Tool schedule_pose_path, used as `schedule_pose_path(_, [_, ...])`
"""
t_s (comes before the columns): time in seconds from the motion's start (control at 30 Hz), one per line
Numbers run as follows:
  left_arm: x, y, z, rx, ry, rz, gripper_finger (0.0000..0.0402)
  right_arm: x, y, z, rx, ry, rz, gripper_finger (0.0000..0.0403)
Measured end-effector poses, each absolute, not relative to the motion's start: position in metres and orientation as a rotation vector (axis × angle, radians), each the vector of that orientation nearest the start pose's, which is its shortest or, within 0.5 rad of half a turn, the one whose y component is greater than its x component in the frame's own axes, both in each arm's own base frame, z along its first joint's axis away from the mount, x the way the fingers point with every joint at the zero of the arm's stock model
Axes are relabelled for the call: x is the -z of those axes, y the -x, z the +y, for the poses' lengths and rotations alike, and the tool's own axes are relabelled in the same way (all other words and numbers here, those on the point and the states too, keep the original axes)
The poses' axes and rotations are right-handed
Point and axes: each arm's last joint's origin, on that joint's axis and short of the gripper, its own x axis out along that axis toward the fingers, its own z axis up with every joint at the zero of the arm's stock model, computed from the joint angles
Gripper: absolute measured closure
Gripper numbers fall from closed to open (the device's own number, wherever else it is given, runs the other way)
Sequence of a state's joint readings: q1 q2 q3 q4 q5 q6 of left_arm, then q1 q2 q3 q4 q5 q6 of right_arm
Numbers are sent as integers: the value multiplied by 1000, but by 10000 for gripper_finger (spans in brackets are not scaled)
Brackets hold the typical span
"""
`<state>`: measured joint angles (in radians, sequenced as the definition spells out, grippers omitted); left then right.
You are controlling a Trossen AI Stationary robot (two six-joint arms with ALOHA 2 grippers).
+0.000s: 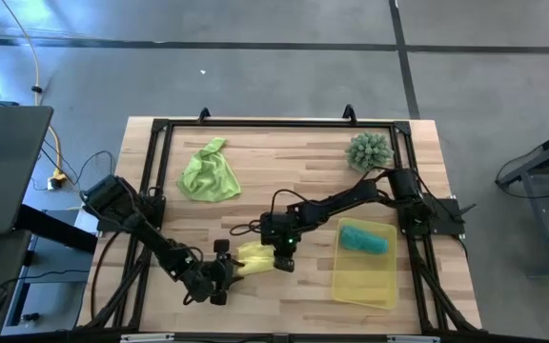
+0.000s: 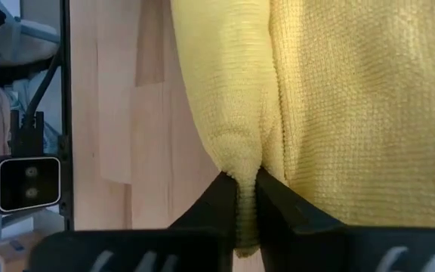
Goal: Roll microfiber towels into tight, uniform cylinder then place into a basket
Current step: Roll the yellow microfiber cloth
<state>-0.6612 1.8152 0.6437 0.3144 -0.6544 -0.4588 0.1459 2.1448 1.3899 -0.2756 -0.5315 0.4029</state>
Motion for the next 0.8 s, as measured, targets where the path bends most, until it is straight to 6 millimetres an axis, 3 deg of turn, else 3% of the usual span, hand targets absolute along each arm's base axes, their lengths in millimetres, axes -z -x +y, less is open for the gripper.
schedule_pose_path(0.27, [-82, -246, -161, -202, 140, 688, 254, -129, -423, 77, -451, -455, 1111, 306])
schedule_pose_path(0.5, [-82, -245, -161, -246, 271, 697, 298, -165, -414, 79, -474, -267, 1028, 281])
schedule_pose_path(0.67, [-80, -244, -160, -288, 348, 711, 329, -189, -404, 110, -424, 5, 928, 287])
schedule_pose_path(0.8, [-80, -243, -159, -316, 393, 708, 348, -189, -393, 147, -348, 289, 872, 290])
